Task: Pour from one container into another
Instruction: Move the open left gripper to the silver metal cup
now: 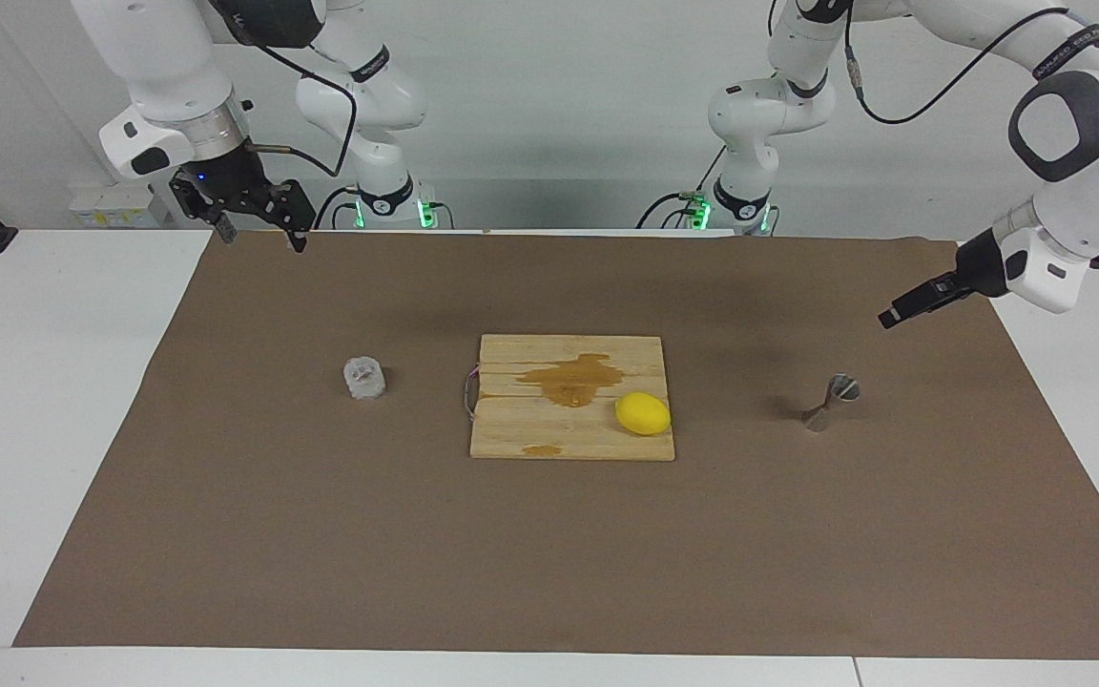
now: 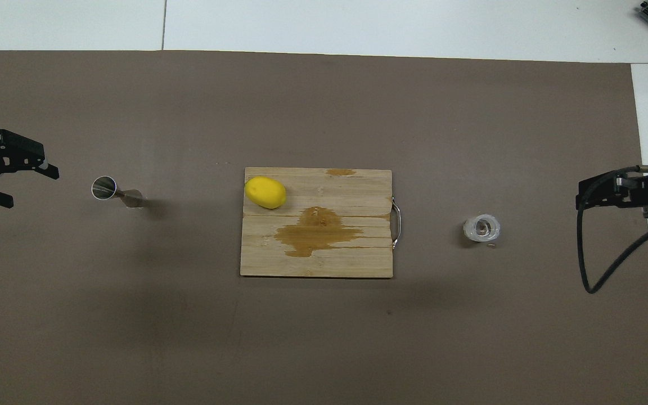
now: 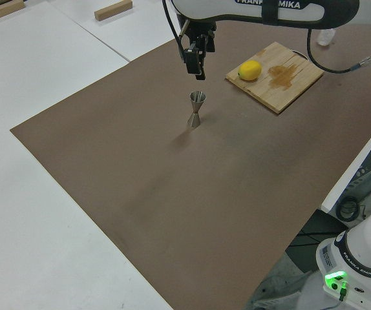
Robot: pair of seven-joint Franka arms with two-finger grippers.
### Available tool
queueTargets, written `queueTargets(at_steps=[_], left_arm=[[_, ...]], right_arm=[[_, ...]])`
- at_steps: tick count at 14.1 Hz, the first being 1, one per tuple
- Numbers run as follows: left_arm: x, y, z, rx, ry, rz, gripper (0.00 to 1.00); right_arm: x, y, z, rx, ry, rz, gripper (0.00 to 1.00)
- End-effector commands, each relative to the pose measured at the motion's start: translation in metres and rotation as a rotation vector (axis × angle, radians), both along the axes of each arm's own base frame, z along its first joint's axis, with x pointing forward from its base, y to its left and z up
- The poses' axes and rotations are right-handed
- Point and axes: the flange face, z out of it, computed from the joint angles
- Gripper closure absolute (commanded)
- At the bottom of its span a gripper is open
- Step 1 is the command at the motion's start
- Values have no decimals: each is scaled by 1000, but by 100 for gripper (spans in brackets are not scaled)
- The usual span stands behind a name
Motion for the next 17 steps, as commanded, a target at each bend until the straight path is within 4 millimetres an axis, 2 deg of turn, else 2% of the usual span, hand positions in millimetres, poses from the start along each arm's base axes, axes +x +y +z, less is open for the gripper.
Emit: queueTargets(at_steps=[1,3,9,12,15,17], left_arm=[[6,35,-31,-108,75,147,0],[9,49,-51,-134,128,252,0],[26,76,-103,-210,275,600,0],[30,89,-130,-268,325,664,0],[28,115,-182,-339,416,741,0],[27,111,-196,-373,440,744,0]], right_arm=[[-1,-2,0,15,7,18,0],[-1,-2,0,15,7,18,0],[-1,-2,0,15,7,18,0],[-1,-2,0,15,7,18,0],[-1,-2,0,15,7,18,0],[-1,-2,0,15,7,18,0]])
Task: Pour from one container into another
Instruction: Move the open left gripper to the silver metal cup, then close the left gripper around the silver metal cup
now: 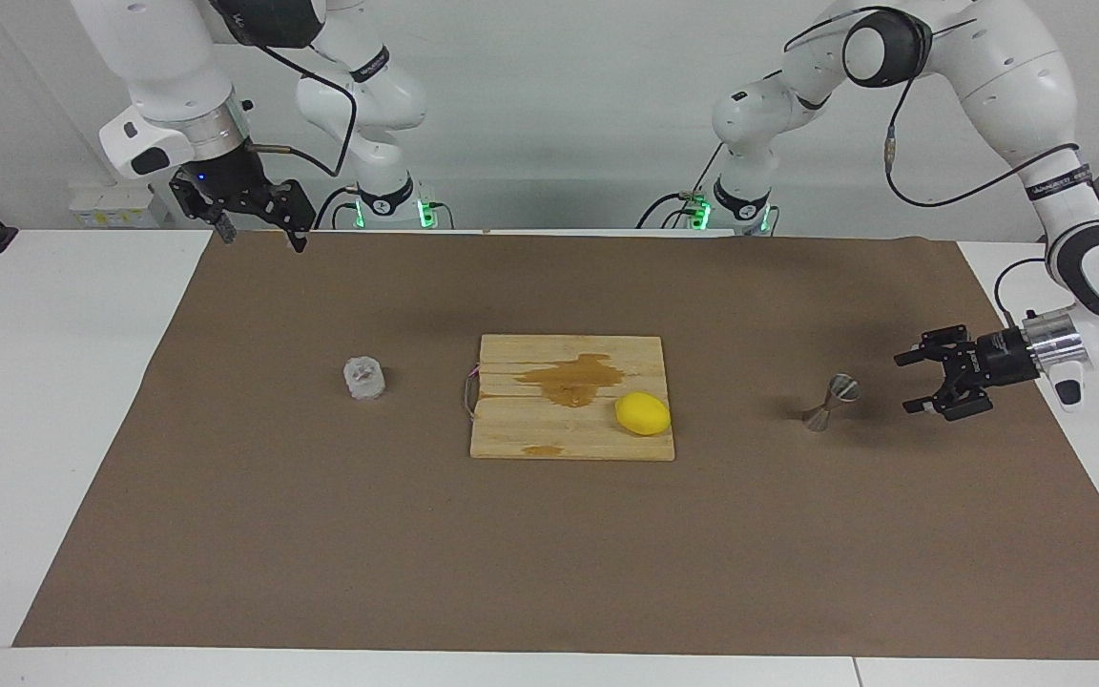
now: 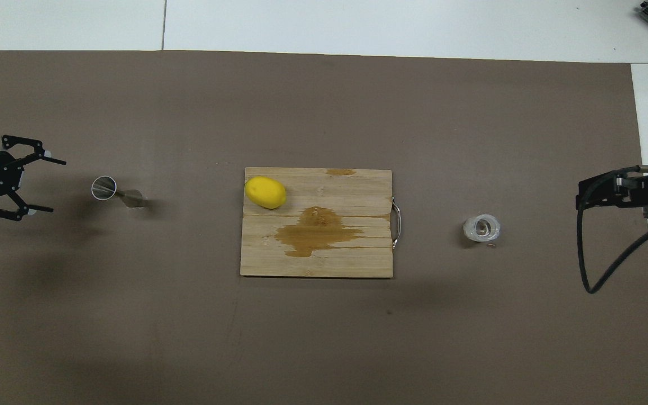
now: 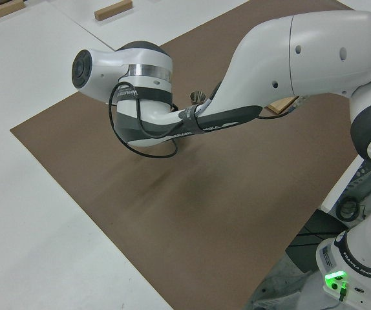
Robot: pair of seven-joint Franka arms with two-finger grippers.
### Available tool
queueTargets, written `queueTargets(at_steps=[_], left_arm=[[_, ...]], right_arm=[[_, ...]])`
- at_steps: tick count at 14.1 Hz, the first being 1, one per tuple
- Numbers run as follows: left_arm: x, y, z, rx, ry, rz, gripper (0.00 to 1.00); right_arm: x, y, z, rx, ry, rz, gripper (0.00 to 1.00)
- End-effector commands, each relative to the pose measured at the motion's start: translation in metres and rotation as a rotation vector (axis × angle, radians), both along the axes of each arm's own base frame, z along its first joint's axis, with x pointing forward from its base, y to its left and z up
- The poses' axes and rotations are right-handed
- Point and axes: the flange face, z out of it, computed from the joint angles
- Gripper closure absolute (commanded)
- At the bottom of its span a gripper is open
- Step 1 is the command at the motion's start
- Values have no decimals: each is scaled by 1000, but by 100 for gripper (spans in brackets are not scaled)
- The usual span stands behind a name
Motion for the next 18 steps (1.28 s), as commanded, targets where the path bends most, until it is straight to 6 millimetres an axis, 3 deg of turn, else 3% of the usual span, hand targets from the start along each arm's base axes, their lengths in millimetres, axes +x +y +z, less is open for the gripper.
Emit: queueTargets(at_steps=[1,9,12,18], left_arm=[[0,-6,-21,-72,25,40,0],[-14,-10,-90,-281,107,195,0],[-19,-21,-99,-334,125,223,0],[-11,-49,-91,-366,124,206,0]], right_arm=[[-1,-2,0,15,7,18,0],[-1,-2,0,15,7,18,0],[-1,-2,0,15,7,18,0],[-1,-2,0,15,7,18,0]])
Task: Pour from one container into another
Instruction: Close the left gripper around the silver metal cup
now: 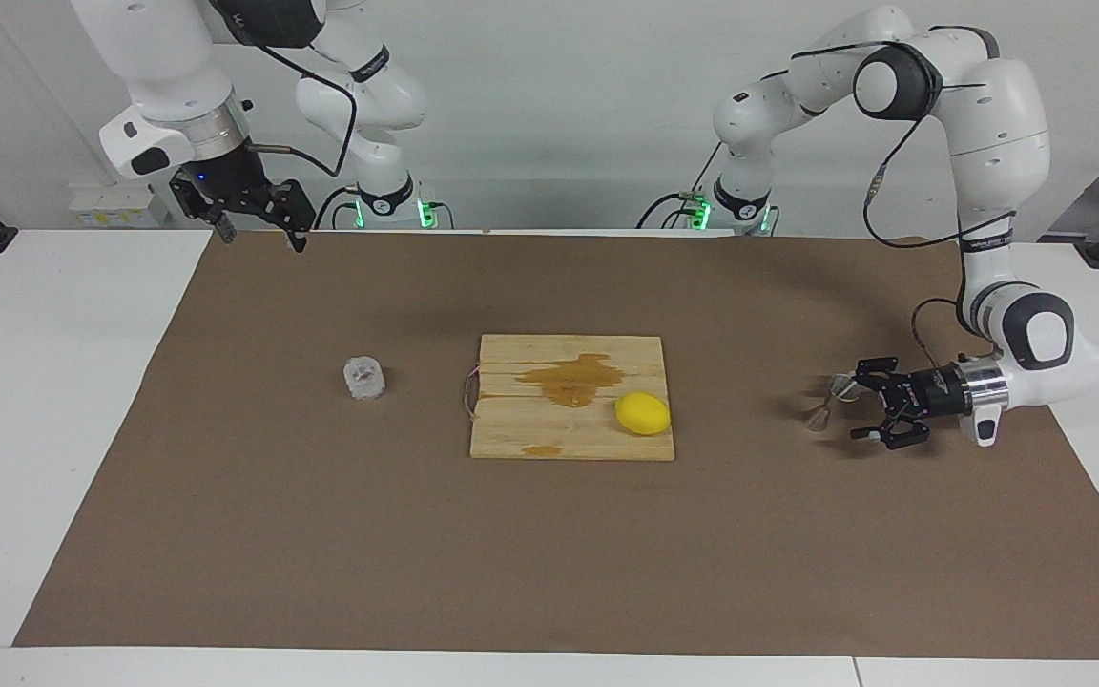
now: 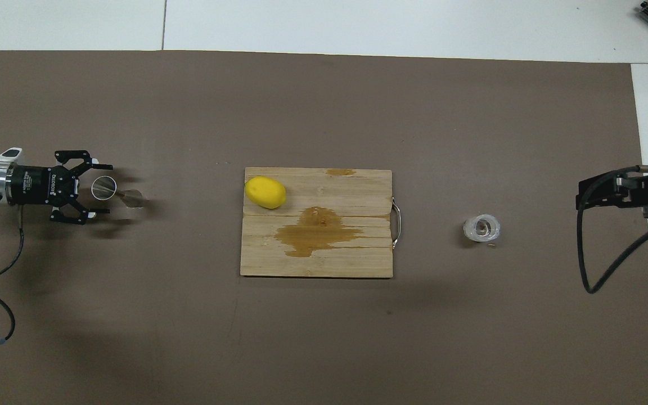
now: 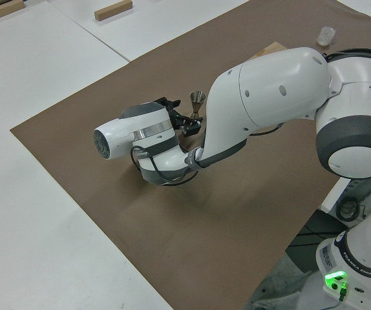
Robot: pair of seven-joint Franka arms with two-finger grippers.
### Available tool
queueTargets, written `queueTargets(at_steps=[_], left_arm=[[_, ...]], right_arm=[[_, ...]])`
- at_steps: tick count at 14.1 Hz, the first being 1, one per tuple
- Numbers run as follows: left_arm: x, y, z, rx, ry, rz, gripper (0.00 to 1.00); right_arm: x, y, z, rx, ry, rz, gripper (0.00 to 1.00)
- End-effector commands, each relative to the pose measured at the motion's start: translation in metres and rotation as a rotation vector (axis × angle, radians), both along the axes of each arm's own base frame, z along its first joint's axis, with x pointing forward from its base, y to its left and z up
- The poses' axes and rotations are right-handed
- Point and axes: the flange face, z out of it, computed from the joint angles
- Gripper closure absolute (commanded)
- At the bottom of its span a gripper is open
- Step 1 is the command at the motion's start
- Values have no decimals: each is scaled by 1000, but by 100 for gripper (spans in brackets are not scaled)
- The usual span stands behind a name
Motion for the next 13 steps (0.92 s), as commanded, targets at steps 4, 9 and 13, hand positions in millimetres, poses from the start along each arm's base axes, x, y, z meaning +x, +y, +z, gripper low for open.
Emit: queueTargets(at_steps=[4,9,13], left_arm=[[-1,-9,5,-6,9,19,0],[-2,-11,4,-15,14,14,0],[-2,-12,5,-25,6,5,0]], right_arm=[[-1,-2,0,15,7,18,0],[-1,-2,0,15,7,17,0],[-1,-2,0,15,7,18,0]])
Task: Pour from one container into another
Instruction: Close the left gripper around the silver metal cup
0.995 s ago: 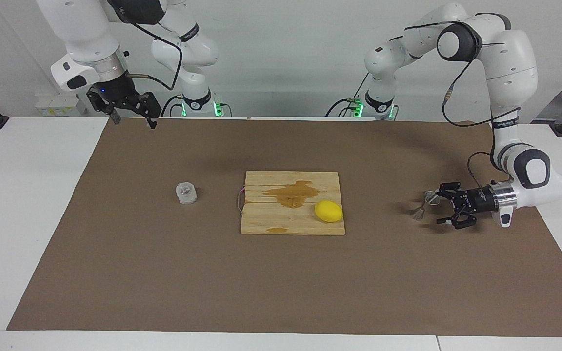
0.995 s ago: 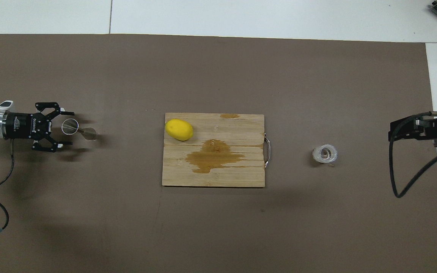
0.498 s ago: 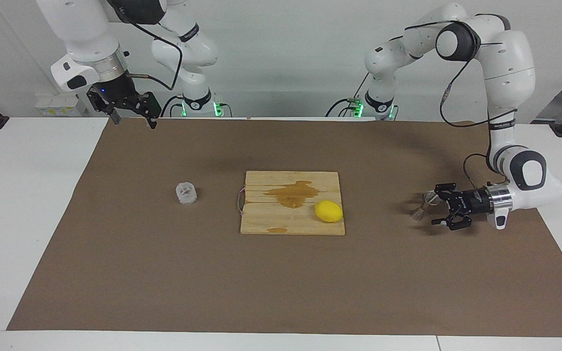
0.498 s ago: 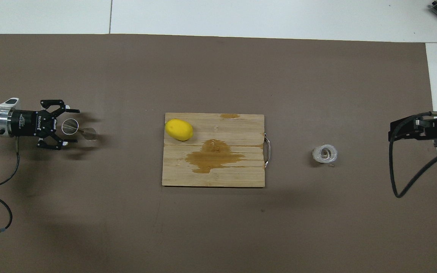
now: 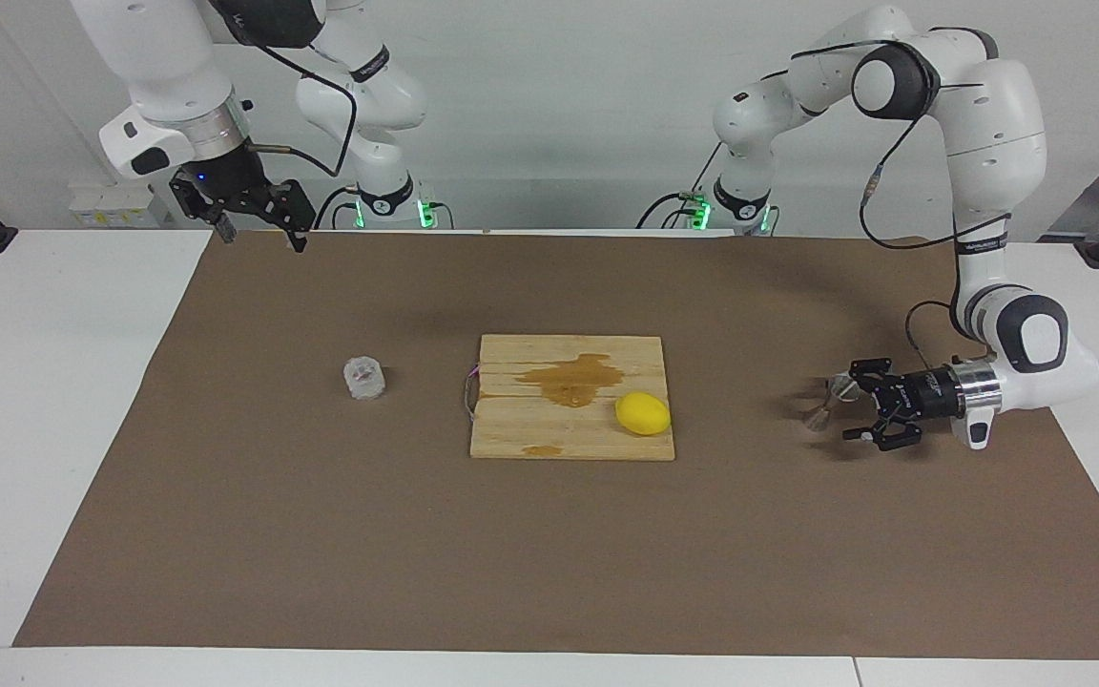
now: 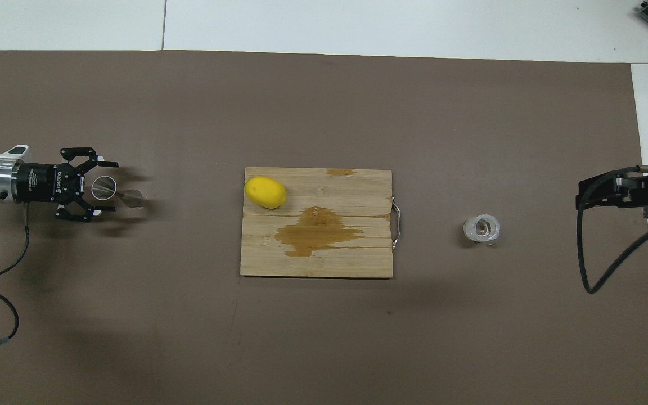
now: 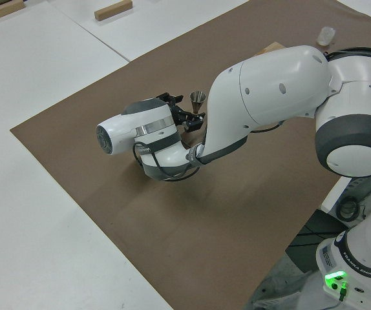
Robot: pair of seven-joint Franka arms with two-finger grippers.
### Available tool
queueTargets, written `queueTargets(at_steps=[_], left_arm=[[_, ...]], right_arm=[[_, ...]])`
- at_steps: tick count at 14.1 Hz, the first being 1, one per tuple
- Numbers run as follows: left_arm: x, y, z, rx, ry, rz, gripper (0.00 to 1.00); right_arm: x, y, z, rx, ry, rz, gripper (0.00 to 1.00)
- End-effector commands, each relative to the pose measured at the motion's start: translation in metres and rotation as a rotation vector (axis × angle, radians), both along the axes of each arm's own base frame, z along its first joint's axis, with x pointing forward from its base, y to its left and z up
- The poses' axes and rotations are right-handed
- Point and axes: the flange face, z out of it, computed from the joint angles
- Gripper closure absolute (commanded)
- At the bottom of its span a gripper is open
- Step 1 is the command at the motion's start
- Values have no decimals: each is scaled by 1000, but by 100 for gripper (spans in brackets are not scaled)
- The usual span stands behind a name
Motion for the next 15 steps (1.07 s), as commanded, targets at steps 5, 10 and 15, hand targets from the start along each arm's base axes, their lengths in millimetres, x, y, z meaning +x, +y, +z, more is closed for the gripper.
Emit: queueTargets(at_steps=[5,10,15], left_arm=[[-7,-6,1,-30,15,-3,3],[-8,-6,1,-38,19,-10,15],[-11,-2,1,-43,23,-6,25]], right_arm=[[-1,-2,0,15,7,18,0],[-1,-2,0,15,7,18,0],[-1,-2,0,15,7,18,0]])
